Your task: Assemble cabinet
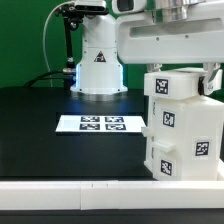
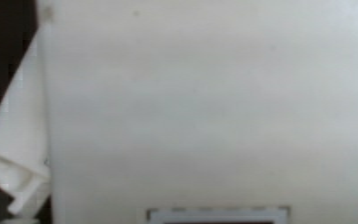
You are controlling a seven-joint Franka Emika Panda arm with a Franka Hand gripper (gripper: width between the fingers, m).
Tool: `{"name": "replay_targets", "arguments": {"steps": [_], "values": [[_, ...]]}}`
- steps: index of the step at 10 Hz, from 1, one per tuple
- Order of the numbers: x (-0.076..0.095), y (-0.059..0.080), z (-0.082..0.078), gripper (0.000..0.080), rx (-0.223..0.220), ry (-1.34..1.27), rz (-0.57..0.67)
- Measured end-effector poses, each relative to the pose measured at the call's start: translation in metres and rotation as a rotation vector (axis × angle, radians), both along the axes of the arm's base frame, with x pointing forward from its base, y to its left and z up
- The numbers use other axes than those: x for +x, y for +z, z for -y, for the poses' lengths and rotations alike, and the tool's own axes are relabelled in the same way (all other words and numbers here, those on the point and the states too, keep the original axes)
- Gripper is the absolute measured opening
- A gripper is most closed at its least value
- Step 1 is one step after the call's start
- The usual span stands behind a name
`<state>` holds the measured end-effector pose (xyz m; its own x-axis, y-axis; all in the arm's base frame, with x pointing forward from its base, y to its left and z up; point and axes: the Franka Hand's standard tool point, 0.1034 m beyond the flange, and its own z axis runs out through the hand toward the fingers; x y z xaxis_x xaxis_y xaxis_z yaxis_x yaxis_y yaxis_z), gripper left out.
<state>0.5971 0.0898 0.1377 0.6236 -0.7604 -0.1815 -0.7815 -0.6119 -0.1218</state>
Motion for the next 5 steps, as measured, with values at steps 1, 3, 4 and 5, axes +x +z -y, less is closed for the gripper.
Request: {"name": "replay_targets", "arguments": {"steps": [1, 3, 4, 5], "values": [[-0.0015, -0.0002, -0.0046, 0.0555, 0.004, -0.078, -0.028], [-0.0014, -0.0007, -0.0046, 0.0555, 0.008, -0.121, -0.037], [-0.0014, -0.0008, -0.0048, 0.0669, 0.008, -0.118, -0.036], [-0.0014, -0.0008, -0.0047, 0.0669, 0.008, -0.099, -0.032]]}}
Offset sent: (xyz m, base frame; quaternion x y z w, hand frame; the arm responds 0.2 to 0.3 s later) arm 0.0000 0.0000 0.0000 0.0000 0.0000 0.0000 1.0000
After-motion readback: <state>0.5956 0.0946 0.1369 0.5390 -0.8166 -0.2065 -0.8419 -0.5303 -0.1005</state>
